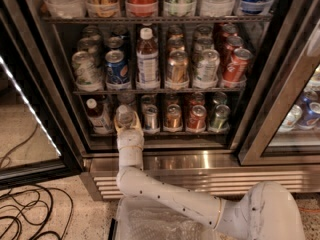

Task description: Pick water bottle from bottom shelf of fridge

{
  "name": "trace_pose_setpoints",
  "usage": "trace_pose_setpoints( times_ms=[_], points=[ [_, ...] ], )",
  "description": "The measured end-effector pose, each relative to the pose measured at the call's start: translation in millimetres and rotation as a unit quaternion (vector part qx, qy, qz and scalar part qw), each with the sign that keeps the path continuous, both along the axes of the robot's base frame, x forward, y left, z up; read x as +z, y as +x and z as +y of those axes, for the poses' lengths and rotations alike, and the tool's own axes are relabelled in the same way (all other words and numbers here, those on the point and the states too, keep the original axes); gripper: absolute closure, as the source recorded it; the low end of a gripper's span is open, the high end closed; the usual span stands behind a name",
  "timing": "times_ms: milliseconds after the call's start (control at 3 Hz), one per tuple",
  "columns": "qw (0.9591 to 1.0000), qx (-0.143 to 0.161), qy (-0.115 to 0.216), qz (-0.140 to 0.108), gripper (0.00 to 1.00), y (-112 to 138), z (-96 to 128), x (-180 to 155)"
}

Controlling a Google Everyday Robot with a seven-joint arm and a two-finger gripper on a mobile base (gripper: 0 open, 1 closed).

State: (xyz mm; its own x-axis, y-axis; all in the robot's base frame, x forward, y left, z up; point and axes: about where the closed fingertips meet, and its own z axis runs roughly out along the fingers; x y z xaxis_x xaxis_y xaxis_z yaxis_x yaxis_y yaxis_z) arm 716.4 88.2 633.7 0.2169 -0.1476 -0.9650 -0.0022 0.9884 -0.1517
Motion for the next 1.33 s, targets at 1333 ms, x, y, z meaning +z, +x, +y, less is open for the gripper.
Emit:
trace_pose_setpoints(
  times_ms=[1333],
  points=[
    [0.9860, 0.128, -0.055, -0.091, 1.00, -219, -13, 136]
  ],
)
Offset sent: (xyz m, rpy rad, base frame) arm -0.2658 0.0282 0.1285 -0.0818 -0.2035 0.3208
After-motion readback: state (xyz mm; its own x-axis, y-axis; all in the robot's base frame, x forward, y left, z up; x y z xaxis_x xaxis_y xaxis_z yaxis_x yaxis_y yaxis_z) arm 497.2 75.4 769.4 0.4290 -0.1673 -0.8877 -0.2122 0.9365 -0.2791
